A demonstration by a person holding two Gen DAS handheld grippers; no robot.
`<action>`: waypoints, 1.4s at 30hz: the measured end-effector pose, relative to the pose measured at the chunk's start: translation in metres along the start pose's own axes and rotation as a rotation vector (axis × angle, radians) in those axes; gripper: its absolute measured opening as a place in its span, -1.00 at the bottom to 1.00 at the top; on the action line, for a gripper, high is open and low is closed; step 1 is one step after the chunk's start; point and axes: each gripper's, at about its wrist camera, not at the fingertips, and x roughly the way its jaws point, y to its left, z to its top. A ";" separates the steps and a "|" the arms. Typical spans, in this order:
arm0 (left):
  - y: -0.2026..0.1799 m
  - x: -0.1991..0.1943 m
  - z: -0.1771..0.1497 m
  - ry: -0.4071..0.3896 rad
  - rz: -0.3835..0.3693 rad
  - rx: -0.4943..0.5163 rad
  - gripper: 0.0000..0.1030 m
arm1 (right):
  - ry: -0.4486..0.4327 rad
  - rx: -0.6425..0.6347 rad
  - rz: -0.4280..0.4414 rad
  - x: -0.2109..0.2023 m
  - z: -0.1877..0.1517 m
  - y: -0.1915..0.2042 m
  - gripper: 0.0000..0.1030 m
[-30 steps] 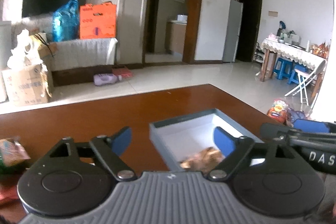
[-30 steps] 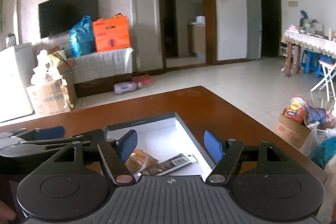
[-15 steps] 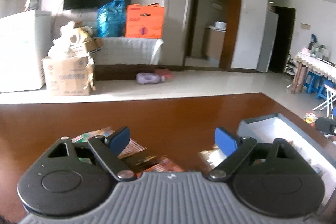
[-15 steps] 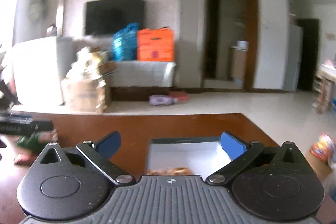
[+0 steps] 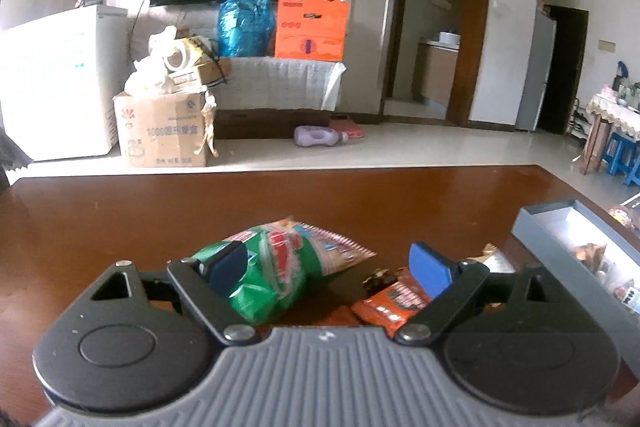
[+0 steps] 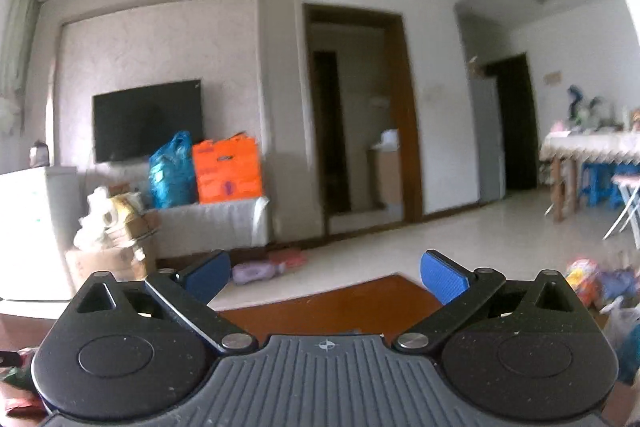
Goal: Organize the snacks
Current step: 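Grasp the clear candy bag with the right gripper while the left gripper grasps the small clear packet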
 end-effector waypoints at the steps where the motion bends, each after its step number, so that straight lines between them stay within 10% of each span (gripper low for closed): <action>1: -0.001 0.002 -0.002 0.006 0.003 0.001 0.73 | 0.037 -0.023 0.057 0.003 -0.002 0.007 0.98; 6: -0.014 0.008 -0.022 0.025 0.020 0.085 0.73 | 0.256 -0.305 0.375 0.016 -0.030 0.080 0.72; 10: -0.044 0.020 -0.045 0.056 -0.011 0.145 0.73 | 0.347 -0.532 0.462 0.023 -0.053 0.126 0.67; 28: -0.099 0.058 -0.042 0.053 -0.224 0.305 0.67 | 0.601 -0.550 0.499 0.070 -0.092 0.108 0.53; 42: -0.125 0.106 -0.050 0.225 -0.337 0.254 0.37 | 0.649 -0.583 0.493 0.081 -0.104 0.092 0.49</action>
